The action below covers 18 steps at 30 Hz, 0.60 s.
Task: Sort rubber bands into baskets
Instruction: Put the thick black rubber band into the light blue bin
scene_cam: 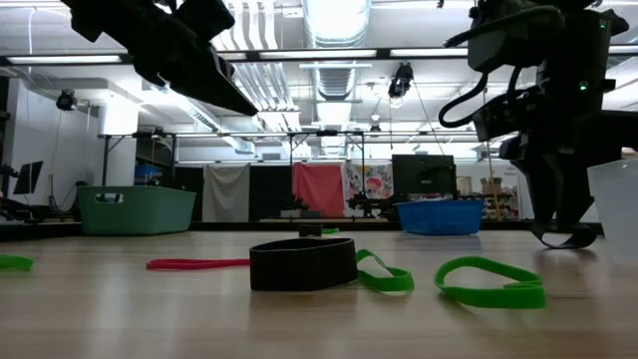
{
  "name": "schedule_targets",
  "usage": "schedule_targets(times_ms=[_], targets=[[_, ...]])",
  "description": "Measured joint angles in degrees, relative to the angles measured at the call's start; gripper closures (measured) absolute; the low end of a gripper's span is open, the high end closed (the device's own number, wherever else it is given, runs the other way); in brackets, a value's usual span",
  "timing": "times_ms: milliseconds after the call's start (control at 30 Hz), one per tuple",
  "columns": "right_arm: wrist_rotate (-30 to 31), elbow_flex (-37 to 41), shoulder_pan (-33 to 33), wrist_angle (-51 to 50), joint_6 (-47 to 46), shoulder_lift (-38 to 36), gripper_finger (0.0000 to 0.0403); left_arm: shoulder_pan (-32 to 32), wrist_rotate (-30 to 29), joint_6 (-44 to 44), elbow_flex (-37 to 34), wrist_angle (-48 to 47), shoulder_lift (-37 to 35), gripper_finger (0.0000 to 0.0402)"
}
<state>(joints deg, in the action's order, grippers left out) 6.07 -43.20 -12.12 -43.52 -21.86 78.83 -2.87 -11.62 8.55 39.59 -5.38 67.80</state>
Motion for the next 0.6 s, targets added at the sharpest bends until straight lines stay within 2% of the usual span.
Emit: schedule_targets(times_ms=[233, 333, 467, 600], targets=[[-0.1, 2.0, 0.0, 2.3, -0.8, 0.0, 0.0198, 0.0, 0.0, 0.1, 0.0, 1.4, 1.1, 0.0325], [-0.1, 2.2, 0.0, 2.3, -0.8, 0.0, 0.0212, 0.0, 0.0, 0.2, 0.0, 2.0, 1.2, 0.0325], [-0.3, 2.2, 0.0, 2.3, -0.7, 0.0, 0.0264, 0.0, 0.0, 0.2, 0.0, 3.0, 1.2, 0.0325], [-1.4, 2.2, 0.0, 2.4, -0.6, 0.0, 0.0346, 0.0, 0.0, 0.2, 0.0, 3.5, 1.2, 0.0325]])
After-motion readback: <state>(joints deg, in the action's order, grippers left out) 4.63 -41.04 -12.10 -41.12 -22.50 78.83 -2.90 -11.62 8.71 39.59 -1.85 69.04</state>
